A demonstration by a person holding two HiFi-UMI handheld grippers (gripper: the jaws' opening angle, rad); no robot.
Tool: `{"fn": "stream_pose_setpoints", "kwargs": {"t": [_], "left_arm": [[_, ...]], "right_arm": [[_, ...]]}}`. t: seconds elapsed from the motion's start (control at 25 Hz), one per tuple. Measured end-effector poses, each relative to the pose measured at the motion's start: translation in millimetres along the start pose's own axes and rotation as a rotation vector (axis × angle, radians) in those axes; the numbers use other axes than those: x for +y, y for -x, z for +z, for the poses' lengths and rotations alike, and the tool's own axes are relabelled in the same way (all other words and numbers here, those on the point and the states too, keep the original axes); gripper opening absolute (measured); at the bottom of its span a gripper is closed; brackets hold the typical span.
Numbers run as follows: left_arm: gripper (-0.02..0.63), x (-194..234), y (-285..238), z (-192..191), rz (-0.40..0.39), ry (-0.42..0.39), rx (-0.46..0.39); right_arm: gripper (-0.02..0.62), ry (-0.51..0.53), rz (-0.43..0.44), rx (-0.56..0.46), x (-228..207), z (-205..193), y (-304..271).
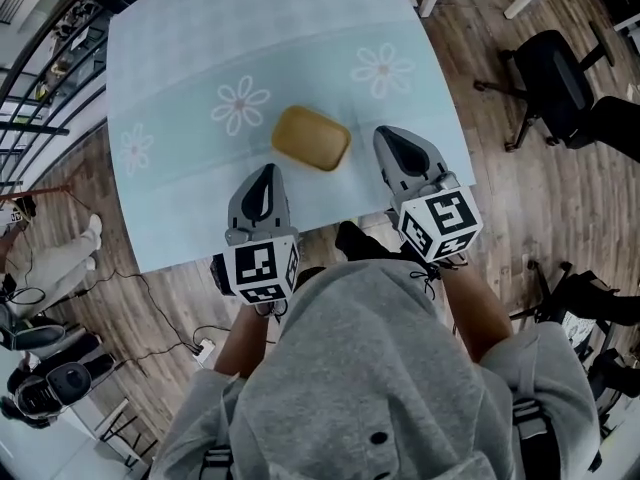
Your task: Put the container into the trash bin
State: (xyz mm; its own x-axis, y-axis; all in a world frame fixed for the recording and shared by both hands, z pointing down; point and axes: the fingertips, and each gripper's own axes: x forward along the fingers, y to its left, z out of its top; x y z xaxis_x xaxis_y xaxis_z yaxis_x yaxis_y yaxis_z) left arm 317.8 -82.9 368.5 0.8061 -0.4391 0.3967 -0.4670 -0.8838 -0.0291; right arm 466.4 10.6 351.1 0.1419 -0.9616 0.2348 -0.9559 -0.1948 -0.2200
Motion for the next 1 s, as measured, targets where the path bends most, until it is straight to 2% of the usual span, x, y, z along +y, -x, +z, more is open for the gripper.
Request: {"fn": "stream_pose_setpoints", "kwargs": {"t": [0.36,0.56,0.6,0.76,0.92,1.0], "left_arm": [[0.021,-17.1,-30.3,-8.5,-0.108,-0.01,0.065],[0.055,-27.4,-37.4,-28.3,-0.181,-0.023,0.136],[0.062,-27.9,-38.7,-32.2,-0.191,-0.035,0.149],[0.155,-31.4,-45.1,-49.8,-0.267,-0.07,0.208],[0.155,-34.9,-53.8,-67.1,-0.334,-0.136,0.263],[0.177,-41.2,-58.2,-77.5,-0.374,-0.186,0.299]], "right_arm": [[0.028,-0.004,0.01,0.0,-13.7,1.6,-16.2],[0.028,-0.008,0.006,0.003,-18.3,0.5,-15.9],[0.028,-0.007,0.005,0.003,-18.8,1.0,-16.3],[0.028,0.002,0.001,0.003,-17.1,3.7,-17.9],[0.028,0.022,-0.026,-0.004,-20.7,3.9,-19.2],[0.028,0.012,-0.046,-0.004,-26.6,2.7,-19.5]]}}
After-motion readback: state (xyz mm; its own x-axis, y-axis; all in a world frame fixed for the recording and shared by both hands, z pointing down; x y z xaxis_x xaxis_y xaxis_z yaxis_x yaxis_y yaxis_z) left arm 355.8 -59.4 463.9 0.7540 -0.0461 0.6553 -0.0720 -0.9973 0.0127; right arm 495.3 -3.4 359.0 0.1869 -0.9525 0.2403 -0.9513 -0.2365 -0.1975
